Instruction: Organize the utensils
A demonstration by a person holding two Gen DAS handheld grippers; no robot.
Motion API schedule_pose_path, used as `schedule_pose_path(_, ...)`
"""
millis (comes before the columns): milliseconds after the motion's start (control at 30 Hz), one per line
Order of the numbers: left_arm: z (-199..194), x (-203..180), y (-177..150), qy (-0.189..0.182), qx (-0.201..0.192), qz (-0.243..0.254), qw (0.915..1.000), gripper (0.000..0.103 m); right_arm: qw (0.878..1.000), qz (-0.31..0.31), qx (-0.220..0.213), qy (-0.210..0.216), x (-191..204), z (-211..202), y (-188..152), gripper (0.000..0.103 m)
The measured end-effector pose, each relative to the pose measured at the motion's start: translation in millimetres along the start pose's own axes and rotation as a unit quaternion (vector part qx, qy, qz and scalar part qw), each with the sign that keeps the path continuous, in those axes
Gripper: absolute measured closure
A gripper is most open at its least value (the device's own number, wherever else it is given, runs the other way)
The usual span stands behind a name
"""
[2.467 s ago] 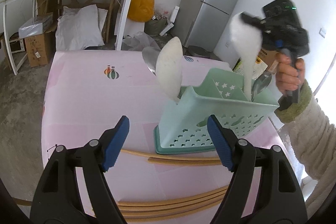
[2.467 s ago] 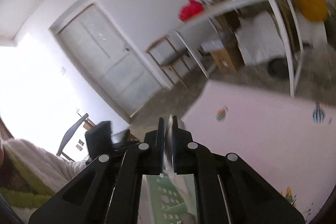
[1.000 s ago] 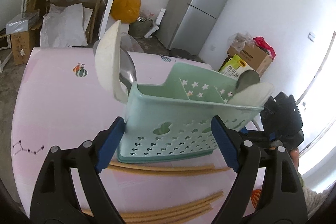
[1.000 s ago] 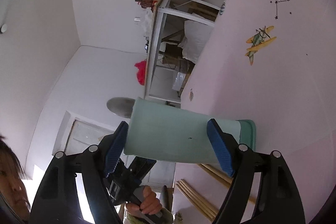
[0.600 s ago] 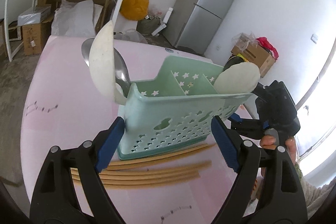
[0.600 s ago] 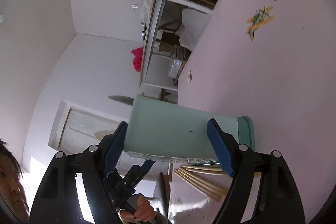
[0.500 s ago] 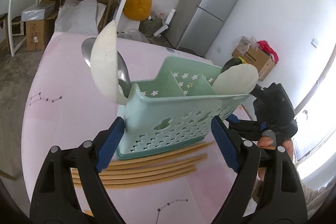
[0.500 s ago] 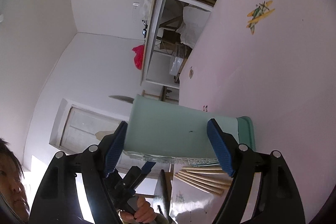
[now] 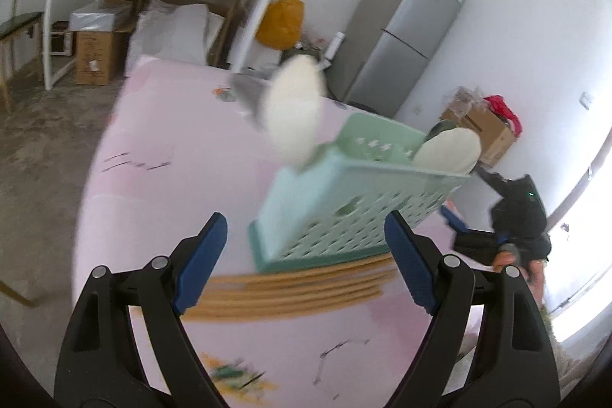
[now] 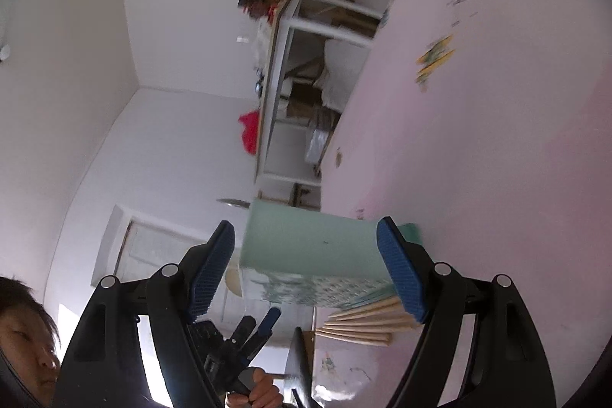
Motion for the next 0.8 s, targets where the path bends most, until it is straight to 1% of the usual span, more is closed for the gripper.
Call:
schedule_pose_path(67,-14,13,-13,0.024,0.004,0.000,0.9997,0.023,1.000,0.002,-0.010,-0.016,-8,-18,-4,0.028)
schedule_pose_path(100,-20,19,-20,0.038,0.008,0.000,0.9992,0.023,0.999,0.000,-0.011,-0.031,-12,-25,-10,0.028)
schedule_pose_path(200,-32,35,-39,0.071,0.023,-0.002,0.9972,0.023,0.997,-0.009,-0.003,-0.072,-24,-34,-32,0.028)
schedule_pose_path(267,-35,42,-48,0.088,0.030,-0.003,0.9956,0.028,0.996,-0.013,0.008,-0.088,-28,-32,-47,0.028)
schedule_pose_path(333,-34,47,-55,0.100,0.039,-0.001,0.9942,0.040,0.994,-0.023,0.027,-0.107,-31,-23,-66,0.029)
schedule_pose_path(367,-31,49,-57,0.106,0.045,0.001,0.9933,0.044,0.992,-0.031,0.037,-0.117,-31,-18,-74,0.030)
schedule_pose_path(400,-27,52,-58,0.113,0.055,0.003,0.9920,0.053,0.989,-0.044,0.049,-0.131,-32,-11,-83,0.030)
schedule_pose_path(433,-23,54,-57,0.116,0.059,0.004,0.9915,0.062,0.983,-0.070,0.061,-0.160,-34,-1,-94,0.030)
schedule_pose_path(500,-15,56,-51,0.117,0.059,0.006,0.9914,0.071,0.966,-0.119,0.078,-0.218,-37,14,-108,0.032)
schedule_pose_path(533,-7,57,-45,0.115,0.061,0.007,0.9915,0.072,0.953,-0.148,0.087,-0.248,-38,22,-116,0.033)
schedule_pose_path(567,1,57,-42,0.114,0.065,0.010,0.9913,0.074,0.945,-0.167,0.094,-0.265,-39,28,-122,0.033)
schedule_pose_path(633,22,60,-37,0.121,0.085,0.017,0.9888,0.084,0.931,-0.201,0.104,-0.288,-36,38,-134,0.033)
schedule_pose_path(667,30,60,-36,0.120,0.093,0.018,0.9883,0.086,0.926,-0.212,0.107,-0.294,-35,41,-139,0.033)
schedule_pose_path(733,46,56,-37,0.115,0.104,0.026,0.9875,0.091,0.919,-0.229,0.110,-0.301,-31,45,-147,0.034)
schedule_pose_path(800,57,49,-41,0.108,0.117,0.038,0.9866,0.093,0.916,-0.235,0.111,-0.307,-30,45,-152,0.034)
Point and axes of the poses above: each gripper's, at about its wrist camera, not at the fingertips, and z roughly the way its jaws point, x to its left, y to its top, the point moved 10 cm from there along z, roughly the way its jaws point, and after that the axes turned 9 degrees about z, right-handed, at the moved point
